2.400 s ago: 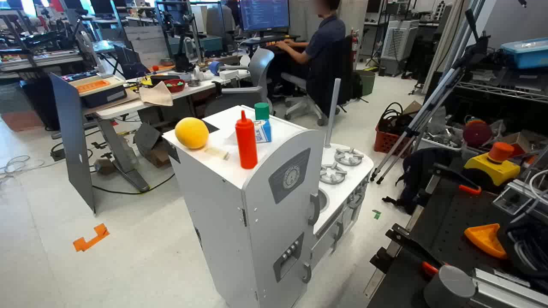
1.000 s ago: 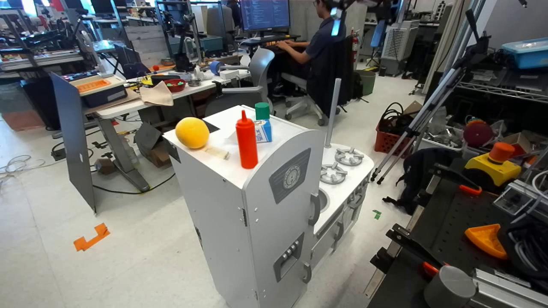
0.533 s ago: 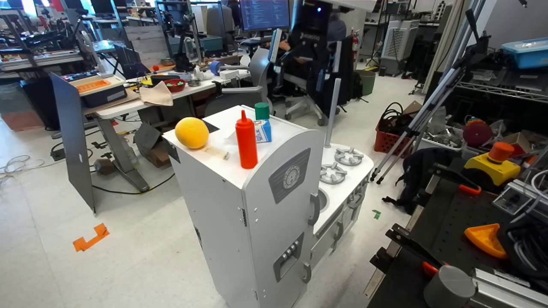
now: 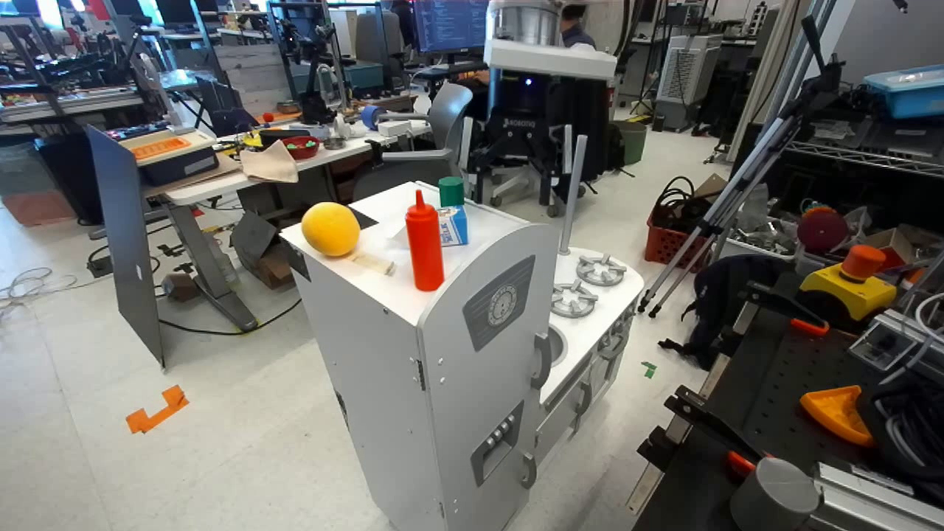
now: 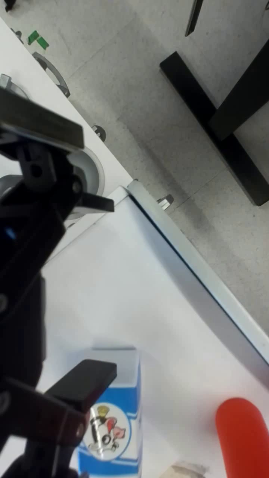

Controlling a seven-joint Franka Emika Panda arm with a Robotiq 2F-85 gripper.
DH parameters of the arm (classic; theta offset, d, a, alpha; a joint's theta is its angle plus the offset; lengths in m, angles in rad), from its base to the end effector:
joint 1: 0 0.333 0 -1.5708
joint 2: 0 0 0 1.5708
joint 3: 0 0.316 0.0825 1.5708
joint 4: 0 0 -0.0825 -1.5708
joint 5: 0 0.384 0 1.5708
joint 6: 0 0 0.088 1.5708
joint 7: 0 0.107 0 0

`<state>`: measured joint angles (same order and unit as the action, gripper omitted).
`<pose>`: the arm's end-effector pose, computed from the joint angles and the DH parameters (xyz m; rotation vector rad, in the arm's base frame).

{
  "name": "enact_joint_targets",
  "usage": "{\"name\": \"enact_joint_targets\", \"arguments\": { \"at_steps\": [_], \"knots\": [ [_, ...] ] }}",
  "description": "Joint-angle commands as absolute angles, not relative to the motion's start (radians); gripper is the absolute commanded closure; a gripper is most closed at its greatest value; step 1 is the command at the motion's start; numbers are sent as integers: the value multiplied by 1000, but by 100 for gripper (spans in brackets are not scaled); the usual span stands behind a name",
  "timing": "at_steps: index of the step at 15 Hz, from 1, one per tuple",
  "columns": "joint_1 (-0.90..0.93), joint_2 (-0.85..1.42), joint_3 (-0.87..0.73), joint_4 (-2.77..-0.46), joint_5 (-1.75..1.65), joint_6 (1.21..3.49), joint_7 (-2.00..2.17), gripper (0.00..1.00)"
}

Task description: Open the top cabinet door, then close it, then move the green block to the left

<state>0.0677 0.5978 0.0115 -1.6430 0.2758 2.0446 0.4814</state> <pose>0.6618 0.0668 0.2536 -2.8304 0.8052 0.3759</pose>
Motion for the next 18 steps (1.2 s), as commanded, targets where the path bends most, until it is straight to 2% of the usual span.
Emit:
{"name": "enact_joint_targets", "arguments": {
  "at_steps": [1, 5, 13, 18],
  "knots": [
    [71, 634, 11, -1614, 283, 1954, 490, 0],
    [87, 656, 3, -1626, 265, 1851, 516, 0],
    [146, 649, -3, -1689, 184, 1499, 565, 0],
    [180, 645, -4, -1718, 98, 1389, 546, 0]
  ]
}}
